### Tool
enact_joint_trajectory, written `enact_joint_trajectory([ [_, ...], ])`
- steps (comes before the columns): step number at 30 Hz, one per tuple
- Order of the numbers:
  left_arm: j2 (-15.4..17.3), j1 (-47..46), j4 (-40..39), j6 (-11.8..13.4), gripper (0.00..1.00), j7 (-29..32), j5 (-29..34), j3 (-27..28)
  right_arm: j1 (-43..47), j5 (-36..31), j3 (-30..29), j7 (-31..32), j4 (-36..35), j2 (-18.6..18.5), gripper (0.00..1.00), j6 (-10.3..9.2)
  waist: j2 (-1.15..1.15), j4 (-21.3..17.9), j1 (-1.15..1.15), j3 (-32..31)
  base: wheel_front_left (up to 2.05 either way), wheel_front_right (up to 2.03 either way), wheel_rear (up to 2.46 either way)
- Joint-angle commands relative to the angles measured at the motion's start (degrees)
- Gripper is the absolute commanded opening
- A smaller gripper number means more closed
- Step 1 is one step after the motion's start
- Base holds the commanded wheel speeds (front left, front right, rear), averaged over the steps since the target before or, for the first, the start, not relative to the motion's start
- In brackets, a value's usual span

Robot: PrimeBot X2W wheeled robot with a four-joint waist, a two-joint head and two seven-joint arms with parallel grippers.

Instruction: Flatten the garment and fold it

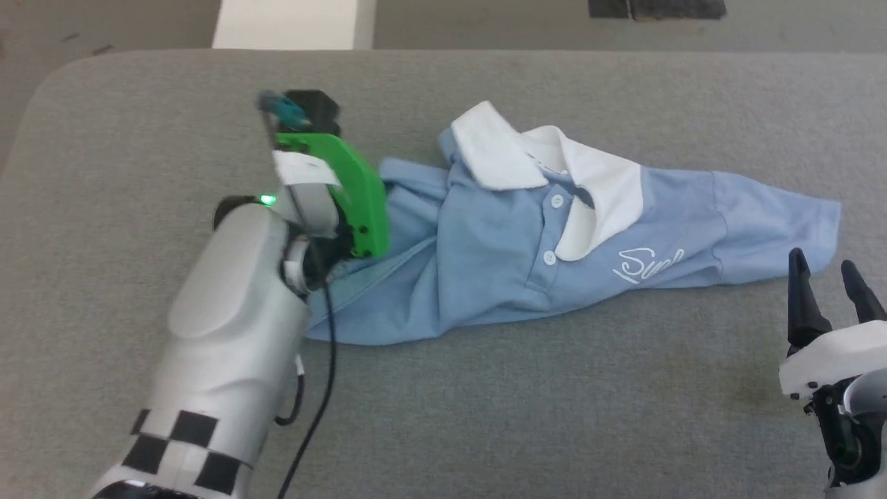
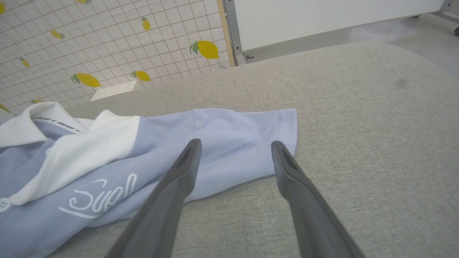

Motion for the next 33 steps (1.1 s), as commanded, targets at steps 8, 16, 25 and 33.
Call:
enact_joint_trajectory([
  [8,5.8,10.6,-12.7,5.6,0.0,-5.2,-4.2,9.3,2.5,-0.5,-0.5,0.4,1.0,0.0,1.0,-0.06,0.0,7.6,0.0,-6.7,0.0,0.0,0.0],
  [16,8.2,29.8,-25.0,13.0,0.0,-3.4,-7.4,15.4,3.1,0.1,0.6,0.7,1.7,0.0,1.0,-0.06,0.0,10.5,0.0,-8.3,0.0,0.0,0.0],
  [25,4.4,42.6,-26.2,13.6,0.0,0.6,-12.2,14.1,2.4,0.2,1.7,0.8,2.1,0.0,1.0,-0.06,0.0,9.3,0.0,-7.6,0.0,0.0,0.0],
  [33,4.0,40.1,-34.6,7.7,1.0,-11.1,-13.7,20.0,3.4,0.1,1.1,0.7,2.5,0.0,1.0,-0.06,0.0,8.3,0.0,-8.8,0.0,0.0,0.0],
])
